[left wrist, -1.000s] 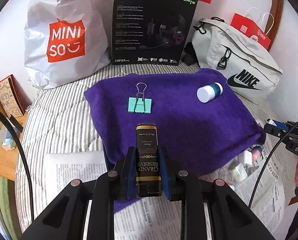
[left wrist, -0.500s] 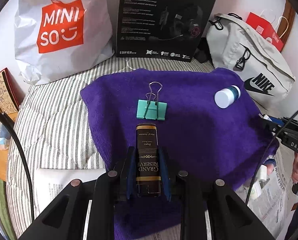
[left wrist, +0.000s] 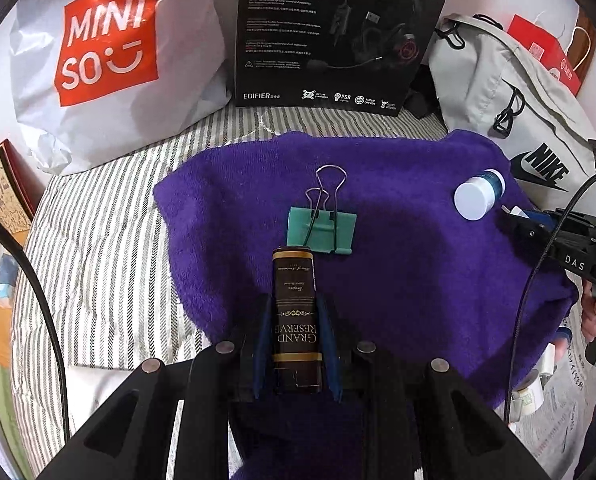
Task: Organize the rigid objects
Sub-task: 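Set the black tube on the towel with the left gripper while the right sets the white cube there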
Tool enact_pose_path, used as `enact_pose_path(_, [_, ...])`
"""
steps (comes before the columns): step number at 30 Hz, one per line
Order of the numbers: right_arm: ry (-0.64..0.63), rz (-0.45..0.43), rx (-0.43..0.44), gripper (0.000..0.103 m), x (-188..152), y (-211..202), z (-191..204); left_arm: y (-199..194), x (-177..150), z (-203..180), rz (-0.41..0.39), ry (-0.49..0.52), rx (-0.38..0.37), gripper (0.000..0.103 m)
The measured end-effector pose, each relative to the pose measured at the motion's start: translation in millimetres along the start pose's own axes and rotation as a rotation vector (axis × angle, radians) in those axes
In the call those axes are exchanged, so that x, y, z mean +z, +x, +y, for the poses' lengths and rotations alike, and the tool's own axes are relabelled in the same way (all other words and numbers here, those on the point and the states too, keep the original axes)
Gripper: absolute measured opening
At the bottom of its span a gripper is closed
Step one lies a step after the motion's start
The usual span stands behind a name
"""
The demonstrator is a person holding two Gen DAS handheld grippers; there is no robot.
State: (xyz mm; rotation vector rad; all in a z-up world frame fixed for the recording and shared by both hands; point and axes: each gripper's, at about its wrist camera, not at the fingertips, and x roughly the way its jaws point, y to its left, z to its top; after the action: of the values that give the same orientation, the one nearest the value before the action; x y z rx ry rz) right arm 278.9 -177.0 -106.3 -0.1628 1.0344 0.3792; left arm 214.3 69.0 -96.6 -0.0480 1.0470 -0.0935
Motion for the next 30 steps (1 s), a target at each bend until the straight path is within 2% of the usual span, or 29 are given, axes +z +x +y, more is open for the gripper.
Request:
enact_pose_path(10, [-0.015, 0.02, -0.008, 0.024, -3, 10, -1, 11, 5, -8, 0.031, 0.038, 0.052, 0.023])
enact_pose_path(12, [-0.028, 0.018, -0.008, 0.026, -4, 10, 0, 11, 4, -10, 0.033, 0.047, 0.061, 0.023])
enact_pose_path(14, [-0.031, 0.018, 0.01, 0.032, -5, 9, 0, 10, 3, -13, 0.037, 0.058, 0.07, 0.024])
enact_pose_path(16, [-0.034, 0.026, 0.036, 0.041, -5, 8, 1, 9, 1, -14, 0.041, 0.057, 0.058, 0.029])
enact_pose_path(17, [-0.04, 0.03, 0.043, 0.047, -6, 7, 3, 8, 0, -15, 0.043, 0.059, 0.048, 0.036])
enact_pose_path(19, [-0.061, 0.026, 0.025, 0.054, -8, 3, 8, 6, -5, -18, 0.041, 0.069, 0.038, 0.041])
enact_pose_path(22, [-0.061, 0.017, 0.01, 0.055, -12, -6, 9, 2, -11, -21, 0.037, 0.066, 0.027, 0.048])
enact_pose_path(26, [-0.031, 0.008, 0.009, 0.055, -20, -25, 8, -6, -17, -22, 0.045, 0.033, 0.025, 0.048])
enact_pose_path(30, [-0.013, -0.025, 0.003, 0.055, -38, -58, 9, -31, -24, -26, 0.0, 0.013, 0.019, 0.048])
